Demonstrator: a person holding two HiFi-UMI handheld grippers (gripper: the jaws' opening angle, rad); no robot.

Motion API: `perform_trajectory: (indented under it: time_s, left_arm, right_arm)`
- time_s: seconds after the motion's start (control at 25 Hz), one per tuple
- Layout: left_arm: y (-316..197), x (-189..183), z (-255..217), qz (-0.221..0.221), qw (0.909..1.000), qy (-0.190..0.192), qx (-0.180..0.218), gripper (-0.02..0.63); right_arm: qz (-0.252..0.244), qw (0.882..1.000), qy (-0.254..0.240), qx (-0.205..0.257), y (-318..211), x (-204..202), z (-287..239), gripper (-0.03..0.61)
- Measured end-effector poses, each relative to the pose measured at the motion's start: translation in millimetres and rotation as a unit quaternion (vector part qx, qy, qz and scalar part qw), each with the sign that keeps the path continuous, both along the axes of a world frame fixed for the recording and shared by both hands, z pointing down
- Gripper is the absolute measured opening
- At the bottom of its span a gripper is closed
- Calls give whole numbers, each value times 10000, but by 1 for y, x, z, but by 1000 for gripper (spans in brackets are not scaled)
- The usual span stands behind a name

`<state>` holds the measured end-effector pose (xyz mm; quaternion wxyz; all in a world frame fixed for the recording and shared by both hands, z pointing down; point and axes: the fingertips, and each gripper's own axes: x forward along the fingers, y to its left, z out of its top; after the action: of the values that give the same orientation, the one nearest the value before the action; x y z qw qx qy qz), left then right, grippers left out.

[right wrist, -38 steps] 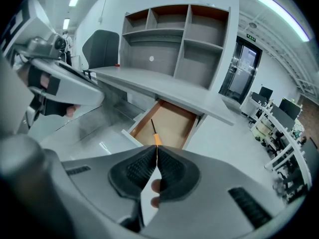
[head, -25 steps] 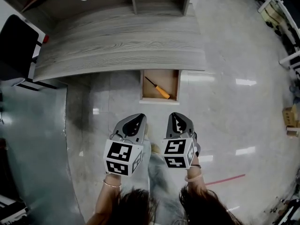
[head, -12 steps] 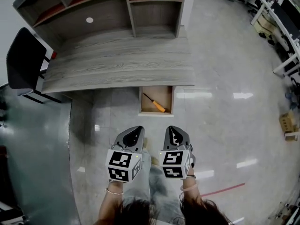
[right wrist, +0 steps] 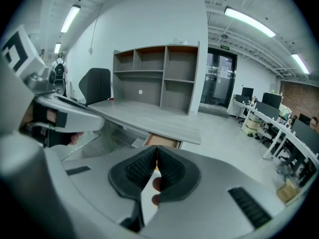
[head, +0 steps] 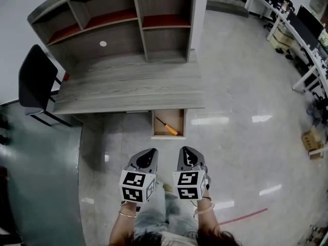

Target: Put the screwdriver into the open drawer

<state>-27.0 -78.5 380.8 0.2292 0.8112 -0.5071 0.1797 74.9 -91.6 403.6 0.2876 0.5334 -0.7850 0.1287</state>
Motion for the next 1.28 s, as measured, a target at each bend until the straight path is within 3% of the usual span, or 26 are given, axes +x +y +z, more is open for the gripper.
perform_trajectory:
  time_s: [0.88,1.28]
  left_arm:
    - [44,24,-82,529,9959,3,729,21]
    - [61,19,-110,668,9926,-15,1018,21]
  right_arm:
    - [19,9960,-494,746,36,-9,-93,28]
    - [-49,9939,-436,1013,57,-14,-118,28]
